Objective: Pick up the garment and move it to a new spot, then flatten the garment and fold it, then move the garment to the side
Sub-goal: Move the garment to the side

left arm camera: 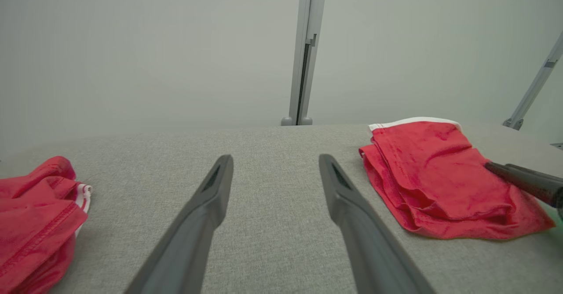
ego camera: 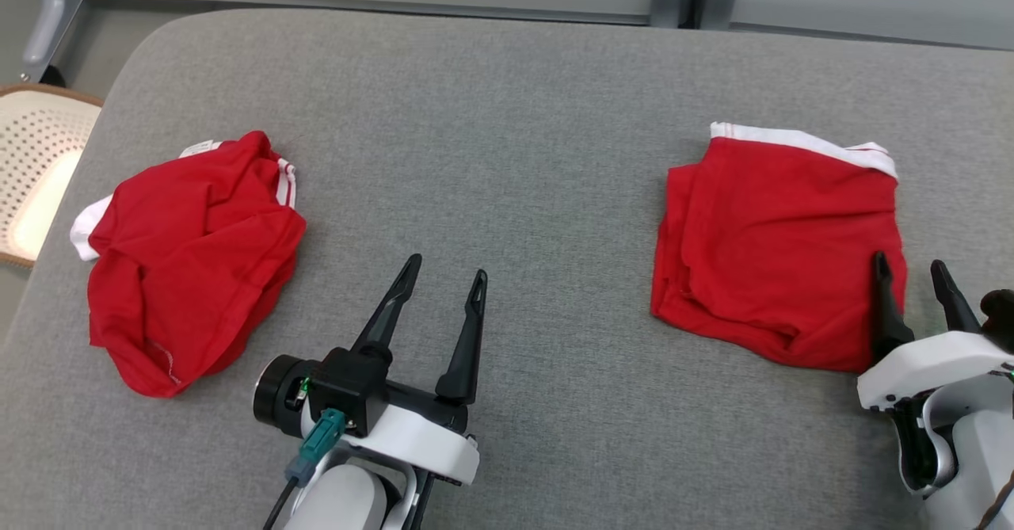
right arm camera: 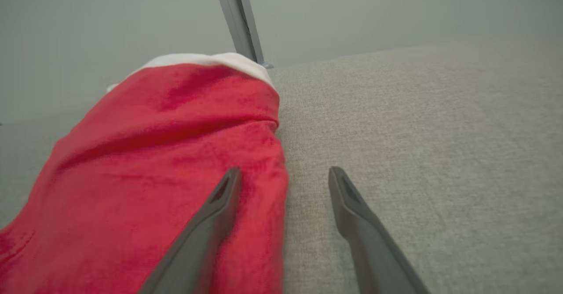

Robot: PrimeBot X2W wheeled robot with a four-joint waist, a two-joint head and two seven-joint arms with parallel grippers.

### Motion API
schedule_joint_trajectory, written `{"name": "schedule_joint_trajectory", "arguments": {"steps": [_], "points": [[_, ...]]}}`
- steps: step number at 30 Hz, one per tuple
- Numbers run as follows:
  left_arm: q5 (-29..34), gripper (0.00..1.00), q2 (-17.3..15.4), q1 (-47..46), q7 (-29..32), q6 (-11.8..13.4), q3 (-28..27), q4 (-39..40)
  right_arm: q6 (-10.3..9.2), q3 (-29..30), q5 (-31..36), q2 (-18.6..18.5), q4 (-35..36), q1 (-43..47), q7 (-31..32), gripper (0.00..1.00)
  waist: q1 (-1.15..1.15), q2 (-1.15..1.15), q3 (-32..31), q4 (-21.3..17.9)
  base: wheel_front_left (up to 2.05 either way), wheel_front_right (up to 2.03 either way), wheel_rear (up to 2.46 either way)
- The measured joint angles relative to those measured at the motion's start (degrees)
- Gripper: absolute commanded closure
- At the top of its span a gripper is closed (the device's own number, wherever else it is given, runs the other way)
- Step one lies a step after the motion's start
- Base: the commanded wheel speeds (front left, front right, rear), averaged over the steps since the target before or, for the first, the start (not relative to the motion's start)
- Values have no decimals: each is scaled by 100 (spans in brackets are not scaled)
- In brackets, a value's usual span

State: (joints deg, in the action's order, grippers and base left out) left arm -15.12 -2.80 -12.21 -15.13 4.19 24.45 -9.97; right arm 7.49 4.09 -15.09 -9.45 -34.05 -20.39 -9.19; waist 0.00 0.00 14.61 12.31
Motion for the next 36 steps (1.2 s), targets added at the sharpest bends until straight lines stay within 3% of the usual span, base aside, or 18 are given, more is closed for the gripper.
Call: {"name": "schedule_joint_trajectory", "arguments": {"steps": [4, 5, 7, 14, 22, 31, 36], "points": [[-11, 0, 0, -29, 0, 1, 82, 8, 0, -8, -90, -24, -380, -231, 166, 0, 0, 0, 106, 137, 0, 0, 0], [-15, 0, -1, -34, 0, 1, 91, 7, 0, -11, -91, -42, -455, -276, 186, 21, 0, 0, 125, 166, 0, 0, 0], [-59, 0, 0, -42, 0, 24, 100, 11, 0, -29, -78, -96, -597, -365, 220, 98, 0, 0, 152, 209, 0, 0, 0], [-60, 0, 2, -41, 0, 38, 81, -4, 1, -294, 145, -250, -787, -559, -87, 100, 0, 0, 146, 145, 0, 0, 0], [91, 0, 0, -6, -1, -19, -134, -69, 1, -783, 734, -668, -719, -784, -397, 100, 0, 0, 69, -316, 0, 0, 0], [326, 0, 2, -272, -1, -164, -347, 13, 2, -1866, 770, -1671, -499, -1249, -436, 100, 0, 0, 318, -1115, 0, 0, 0], [569, 0, 4, -543, 0, -316, -409, -58, 3, -2356, 645, -2536, -634, -1700, -459, 100, 0, 0, 764, -1454, 0, 0, 0]]}}
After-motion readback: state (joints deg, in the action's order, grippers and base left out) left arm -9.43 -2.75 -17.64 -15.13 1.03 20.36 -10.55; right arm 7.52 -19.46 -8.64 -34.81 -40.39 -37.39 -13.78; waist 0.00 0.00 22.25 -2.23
